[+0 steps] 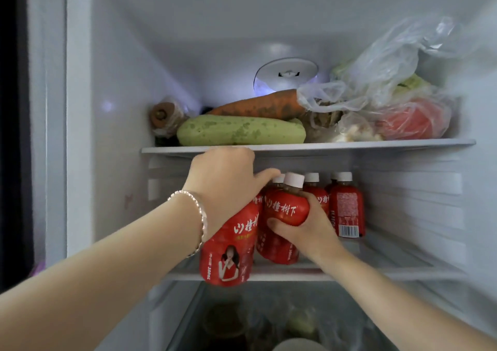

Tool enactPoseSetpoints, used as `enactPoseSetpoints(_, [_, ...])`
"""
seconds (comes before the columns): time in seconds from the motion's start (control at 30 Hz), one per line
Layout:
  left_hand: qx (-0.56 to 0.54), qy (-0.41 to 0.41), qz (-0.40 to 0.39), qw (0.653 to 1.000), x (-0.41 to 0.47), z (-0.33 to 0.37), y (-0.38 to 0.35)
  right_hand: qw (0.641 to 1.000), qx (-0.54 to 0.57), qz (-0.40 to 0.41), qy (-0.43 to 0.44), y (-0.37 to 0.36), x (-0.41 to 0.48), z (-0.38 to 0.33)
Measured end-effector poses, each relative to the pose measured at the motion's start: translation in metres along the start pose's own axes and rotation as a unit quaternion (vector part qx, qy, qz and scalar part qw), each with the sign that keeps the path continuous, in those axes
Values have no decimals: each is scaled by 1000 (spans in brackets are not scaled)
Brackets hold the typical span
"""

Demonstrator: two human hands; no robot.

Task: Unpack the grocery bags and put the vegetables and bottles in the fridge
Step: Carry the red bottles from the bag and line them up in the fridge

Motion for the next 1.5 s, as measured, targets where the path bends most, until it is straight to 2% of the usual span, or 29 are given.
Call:
enactPoseSetpoints(0.13, [12, 46, -5, 999, 2, -22, -23, 996, -60, -61, 0, -14, -3, -2])
enactPoseSetpoints(0.3, [84, 92, 44, 991, 8, -34, -54, 990, -127, -65, -4, -29, -4, -6])
enactPoseSetpoints(0.4, [72, 118, 56, 989, -7, -41, -77, 980, -183, -73, -2, -45, -4, -6])
enactPoseSetpoints(0.5, [-43, 202, 7, 979, -29, -58, -104, 975, -204, -87, -8, -55, 4, -4])
enactPoseSetpoints(0.6, [-200, 299, -12, 933, -47, -66, -118, 974, -203, -103, -19, -64, 15, 4])
enactPoseSetpoints(0.67, [-289, 323, -20, 901, -51, -68, -127, 967, -230, -97, -39, -68, 20, 11])
enactPoseSetpoints(0.83, [-353, 313, -46, 881, -46, -67, -136, 945, -308, -73, -83, -66, 22, 18])
enactPoseSetpoints(1.0, [-321, 288, 30, 902, -51, -67, -125, 951, -295, -56, -68, -65, 20, 19])
enactPoseSetpoints(1.1, [-330, 269, 35, 904, -55, -68, -123, 947, -310, -47, -63, -63, 17, 16])
enactPoseSetpoints(1.17, [-318, 258, 25, 912, -55, -66, -119, 944, -319, -63, -61, -64, 15, 16])
enactPoseSetpoints(1.3, [-239, 232, -59, 941, -69, -57, -108, 925, -364, -81, -74, -62, 5, 8])
enactPoseSetpoints(1.37, [-217, 215, -65, 950, -83, -51, -86, 899, -435, -42, -23, -59, -6, -11])
enactPoseSetpoints(1.4, [-210, 206, -74, 953, -93, -48, -76, 899, -437, -29, 15, -61, -16, -23])
enactPoseSetpoints(1.5, [-169, 214, -120, 955, -127, -47, -50, 931, -340, -77, 109, -75, -54, -50])
Point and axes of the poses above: each hand's wrist, its own x-axis towards the middle knuckle, its own y-axis out of the back of the hand, z = x × y, the point moved 7 cm from there along x, towards the middle knuckle, and after that the axes turned 2 degrees about -z, right-handed, at the moved point
